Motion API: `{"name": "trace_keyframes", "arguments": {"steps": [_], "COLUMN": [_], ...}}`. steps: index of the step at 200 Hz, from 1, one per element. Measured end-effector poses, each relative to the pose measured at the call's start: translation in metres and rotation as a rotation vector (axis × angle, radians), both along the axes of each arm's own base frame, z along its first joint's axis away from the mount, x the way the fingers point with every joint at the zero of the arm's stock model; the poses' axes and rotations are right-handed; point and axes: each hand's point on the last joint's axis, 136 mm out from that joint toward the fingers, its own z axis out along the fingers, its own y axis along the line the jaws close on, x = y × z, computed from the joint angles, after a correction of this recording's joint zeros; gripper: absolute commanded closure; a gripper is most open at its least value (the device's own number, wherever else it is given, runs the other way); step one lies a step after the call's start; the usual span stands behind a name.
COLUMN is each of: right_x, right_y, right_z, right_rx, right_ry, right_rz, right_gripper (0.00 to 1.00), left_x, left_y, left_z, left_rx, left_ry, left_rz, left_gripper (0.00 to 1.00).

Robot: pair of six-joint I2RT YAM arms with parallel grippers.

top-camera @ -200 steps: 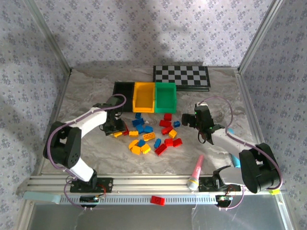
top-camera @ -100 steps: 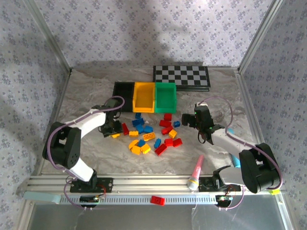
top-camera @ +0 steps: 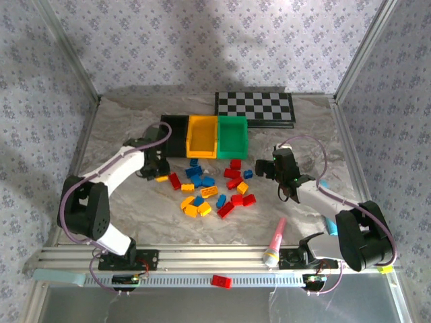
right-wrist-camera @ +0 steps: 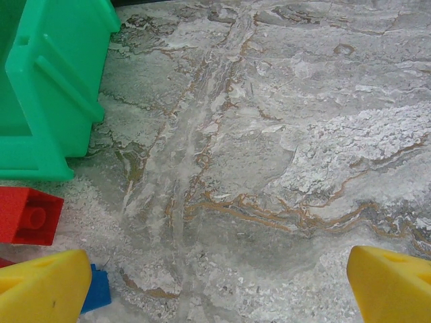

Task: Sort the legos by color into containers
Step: Pick up the lego from the middle-left of the table, then place the lego in the container.

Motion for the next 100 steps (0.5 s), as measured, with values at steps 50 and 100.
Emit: {"name": "trace_keyframes", "arguments": {"steps": [50, 100], "right_x": [-0.001, -0.004], "right_y": [0.003, 0.019], "right_z": [0.000, 0.001], "right_rx": [0.000, -0.006], "right_ry": [-0.001, -0.003], "right_rz": [0.008, 0.081], "right_gripper": [0.00, 0.01], "left_x": [0.092, 0.139], "left_y": [-0.011, -0.024], "left_z": [0.083, 0.027], "left_rx": [-0.040, 0.008], "left_ry": [-0.241, -0.125], "left_rz": [-0.012, -0.061], "left_gripper": [0.61, 0.37]}}
